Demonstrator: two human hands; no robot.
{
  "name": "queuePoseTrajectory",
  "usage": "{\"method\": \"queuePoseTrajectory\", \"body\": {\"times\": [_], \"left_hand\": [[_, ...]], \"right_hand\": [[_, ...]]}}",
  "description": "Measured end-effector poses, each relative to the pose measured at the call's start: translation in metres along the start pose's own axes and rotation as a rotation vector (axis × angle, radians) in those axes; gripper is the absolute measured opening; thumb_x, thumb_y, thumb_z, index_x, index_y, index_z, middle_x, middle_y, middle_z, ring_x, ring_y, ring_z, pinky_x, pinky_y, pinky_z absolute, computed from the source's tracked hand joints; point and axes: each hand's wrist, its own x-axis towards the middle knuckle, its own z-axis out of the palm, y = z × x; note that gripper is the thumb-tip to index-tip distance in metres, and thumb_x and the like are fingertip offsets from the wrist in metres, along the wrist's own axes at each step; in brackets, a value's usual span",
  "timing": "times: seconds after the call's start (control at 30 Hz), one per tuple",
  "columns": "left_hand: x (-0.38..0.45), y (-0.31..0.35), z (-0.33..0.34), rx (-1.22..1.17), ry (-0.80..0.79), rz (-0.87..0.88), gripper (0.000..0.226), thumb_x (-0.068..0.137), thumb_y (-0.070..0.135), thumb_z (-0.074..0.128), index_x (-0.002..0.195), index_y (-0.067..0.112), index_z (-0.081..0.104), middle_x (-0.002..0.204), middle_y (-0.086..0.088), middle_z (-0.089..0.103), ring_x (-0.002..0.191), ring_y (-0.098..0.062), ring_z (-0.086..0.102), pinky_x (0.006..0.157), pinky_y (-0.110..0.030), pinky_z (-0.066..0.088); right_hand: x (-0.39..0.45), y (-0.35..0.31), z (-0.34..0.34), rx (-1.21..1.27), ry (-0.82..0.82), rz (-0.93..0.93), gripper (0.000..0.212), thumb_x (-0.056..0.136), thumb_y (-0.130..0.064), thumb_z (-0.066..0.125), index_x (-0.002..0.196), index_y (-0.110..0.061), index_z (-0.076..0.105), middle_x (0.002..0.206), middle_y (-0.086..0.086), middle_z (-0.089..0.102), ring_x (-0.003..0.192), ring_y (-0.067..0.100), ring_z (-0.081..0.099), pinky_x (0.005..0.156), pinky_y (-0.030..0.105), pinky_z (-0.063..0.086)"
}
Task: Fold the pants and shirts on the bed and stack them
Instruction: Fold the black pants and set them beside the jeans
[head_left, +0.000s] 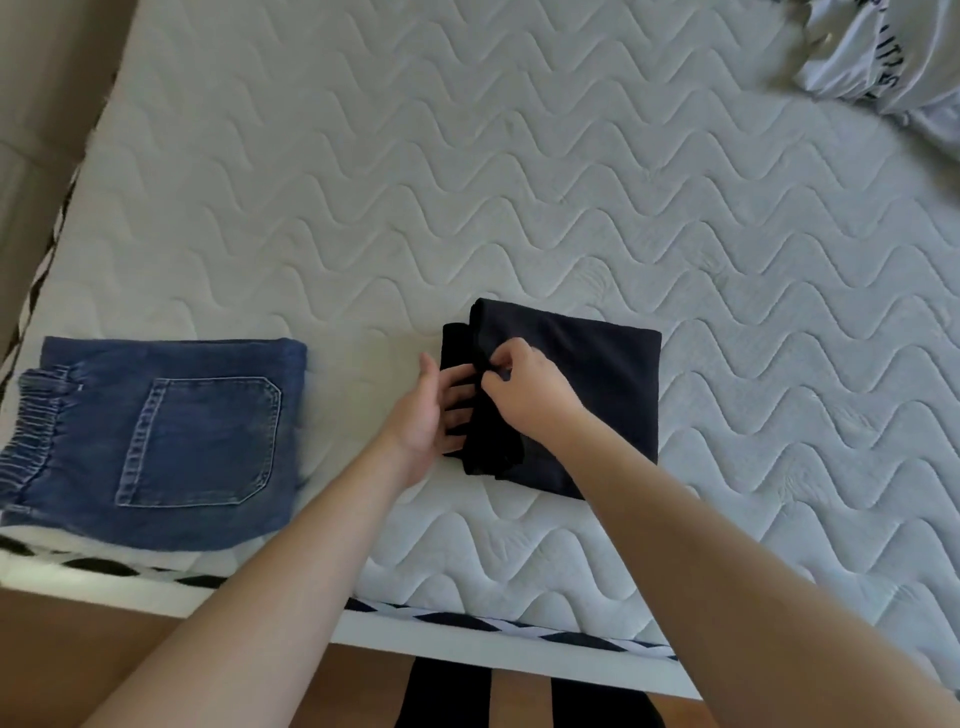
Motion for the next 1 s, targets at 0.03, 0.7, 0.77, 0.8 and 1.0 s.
{"method": "queuePoseTrajectory", "body": {"times": [0.03,0.7,0.77,0.8,1.0], "left_hand": [[0.0,-0.002,-0.003,0.038,0.033,-0.008,0.063,0.098,0.065,0.015,0.123,0.028,0.059,0.111,0.0,0.069,0.089,-0.018,0.064,0.072,-0.034,0.051],[0.03,0.004,-0.019,0.809,0.435,0.301,0.028,0.089,0.027,0.064,0.115,0.021,0.058,0.097,0.007,0.063,0.089,-0.019,0.06,0.076,-0.033,0.047],[0.03,0.002,-0.029,0.788,0.36,0.207,0.027,0.087,0.03,0.067,0.111,0.026,0.054,0.096,0.011,0.062,0.089,-0.017,0.062,0.073,-0.033,0.051],[0.032,0.003,-0.031,0.796,0.346,0.189,0.028,0.087,0.035,0.068,0.109,0.028,0.052,0.094,0.014,0.06,0.087,-0.014,0.062,0.069,-0.029,0.05],[0.047,0.016,-0.016,0.522,0.353,0.161,0.049,0.085,0.051,0.068,0.121,0.029,0.045,0.103,0.013,0.057,0.085,-0.003,0.058,0.063,-0.023,0.046]], "right_hand": [[0.002,0.003,0.003,-0.008,-0.054,-0.007,0.033,0.096,-0.027,0.052,0.128,-0.02,0.05,0.128,0.001,0.055,0.107,0.018,0.055,0.08,0.026,0.039],[-0.016,0.129,-0.054,0.08,0.314,0.204,0.04,0.095,-0.028,0.057,0.135,-0.026,0.049,0.134,0.0,0.047,0.114,0.015,0.049,0.094,0.033,0.044],[-0.013,0.133,-0.054,0.168,0.299,0.276,0.051,0.094,-0.032,0.061,0.14,-0.024,0.042,0.139,0.001,0.046,0.12,0.019,0.051,0.095,0.036,0.047],[-0.011,0.135,-0.054,0.243,0.269,0.316,0.057,0.092,-0.035,0.063,0.143,-0.024,0.039,0.139,0.001,0.048,0.118,0.02,0.054,0.092,0.035,0.048],[0.0,0.142,-0.056,0.459,0.193,0.417,0.072,0.087,-0.046,0.07,0.146,-0.023,0.036,0.136,0.0,0.056,0.116,0.023,0.059,0.092,0.037,0.052]]}}
